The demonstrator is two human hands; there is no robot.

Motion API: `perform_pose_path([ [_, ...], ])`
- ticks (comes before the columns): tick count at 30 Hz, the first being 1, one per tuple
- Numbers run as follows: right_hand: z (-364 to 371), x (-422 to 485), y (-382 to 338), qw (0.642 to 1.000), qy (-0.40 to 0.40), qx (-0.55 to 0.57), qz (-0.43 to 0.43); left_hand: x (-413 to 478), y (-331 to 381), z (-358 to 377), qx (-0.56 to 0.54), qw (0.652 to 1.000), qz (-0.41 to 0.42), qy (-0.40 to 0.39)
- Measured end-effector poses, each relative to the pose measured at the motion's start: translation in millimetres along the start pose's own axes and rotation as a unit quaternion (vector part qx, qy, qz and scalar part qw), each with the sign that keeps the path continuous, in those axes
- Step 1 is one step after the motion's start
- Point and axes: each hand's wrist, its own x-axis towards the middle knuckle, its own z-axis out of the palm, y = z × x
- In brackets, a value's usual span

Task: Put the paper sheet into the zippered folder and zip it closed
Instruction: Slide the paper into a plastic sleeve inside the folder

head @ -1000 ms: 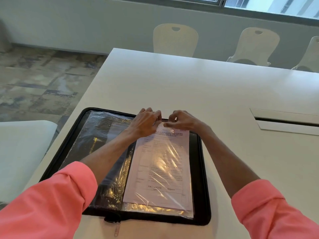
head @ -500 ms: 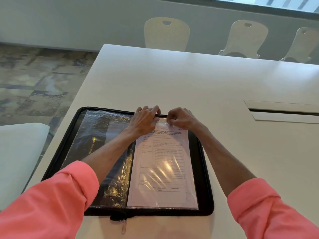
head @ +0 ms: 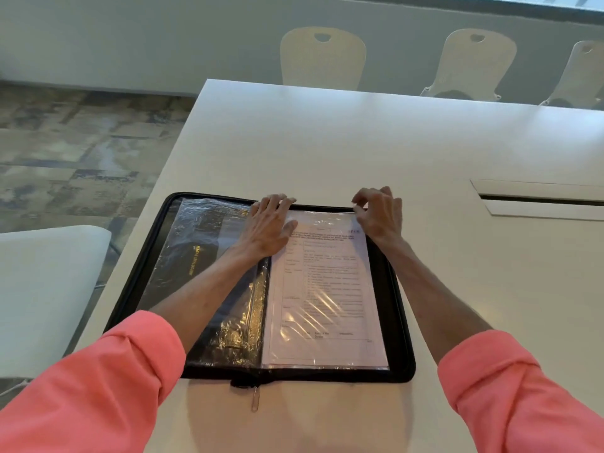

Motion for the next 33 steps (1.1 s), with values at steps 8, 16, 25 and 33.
perform_pose_path([
  [8, 3, -42, -16, 0.998, -0.011, 0.01, -0.054, -48, 13, -11, 0.003, 1.0, -0.018, 0.005],
  [16, 8, -82, -17, 0.991, -0.097, -0.015, -0.093, -108, 36, -25, 0.015, 0.997, -0.076, 0.017],
  [25, 23, -124, -75, 0.983, -0.097, 0.019, -0.153, -189, 27, -50, 0.064, 0.983, -0.164, 0.046],
  [33, 52, -166, -182, 0.965, -0.111, 0.081, -0.222, -242, -25, -97, 0.1, 0.955, -0.272, 0.07],
])
